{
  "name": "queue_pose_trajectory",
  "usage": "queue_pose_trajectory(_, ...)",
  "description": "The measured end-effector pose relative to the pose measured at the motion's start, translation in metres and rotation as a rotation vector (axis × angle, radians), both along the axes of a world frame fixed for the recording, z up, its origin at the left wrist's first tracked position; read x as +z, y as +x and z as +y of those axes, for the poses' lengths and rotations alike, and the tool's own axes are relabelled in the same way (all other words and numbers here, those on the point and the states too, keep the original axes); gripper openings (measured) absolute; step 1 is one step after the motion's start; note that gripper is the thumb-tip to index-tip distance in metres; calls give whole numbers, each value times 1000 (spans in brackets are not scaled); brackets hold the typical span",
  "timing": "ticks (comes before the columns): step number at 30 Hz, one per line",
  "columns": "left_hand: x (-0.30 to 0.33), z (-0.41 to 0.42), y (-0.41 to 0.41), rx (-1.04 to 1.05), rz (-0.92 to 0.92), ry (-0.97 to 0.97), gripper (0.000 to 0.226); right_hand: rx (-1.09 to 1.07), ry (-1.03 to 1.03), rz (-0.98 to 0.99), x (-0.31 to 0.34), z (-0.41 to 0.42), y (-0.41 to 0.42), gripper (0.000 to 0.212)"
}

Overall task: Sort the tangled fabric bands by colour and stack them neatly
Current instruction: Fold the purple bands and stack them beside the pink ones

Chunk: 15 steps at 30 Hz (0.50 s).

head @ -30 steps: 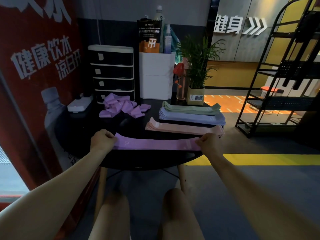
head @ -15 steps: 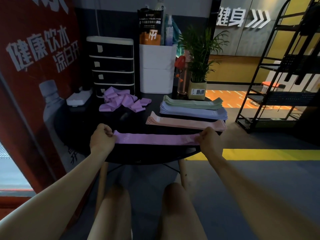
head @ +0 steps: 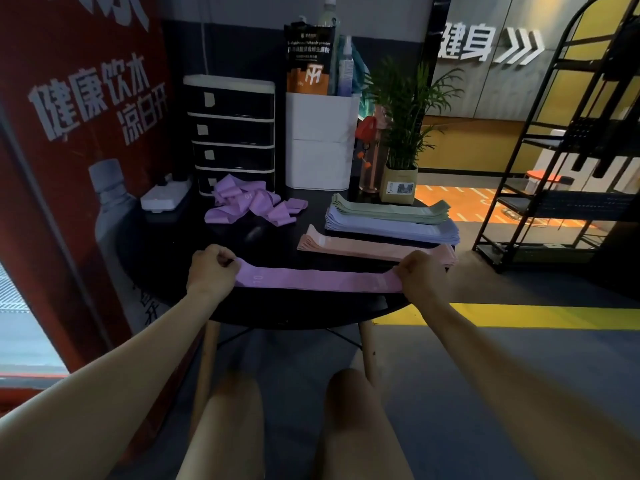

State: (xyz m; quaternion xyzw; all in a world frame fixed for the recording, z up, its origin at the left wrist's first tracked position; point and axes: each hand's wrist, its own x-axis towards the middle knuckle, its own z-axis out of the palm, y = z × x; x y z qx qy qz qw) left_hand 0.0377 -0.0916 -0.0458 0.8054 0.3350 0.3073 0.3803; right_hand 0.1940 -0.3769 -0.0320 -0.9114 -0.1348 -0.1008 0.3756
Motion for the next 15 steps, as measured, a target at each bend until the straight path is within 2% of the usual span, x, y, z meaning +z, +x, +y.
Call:
queue_pose_trajectory(4, 12, 6, 4, -26, -6, 59, 13, 86, 4, -32, 20, 22, -2, 6)
queue_pose_trajectory(15, 46, 32, 60, -108, -5, 144, 27, 371, 39, 43, 57, 146, 14, 16)
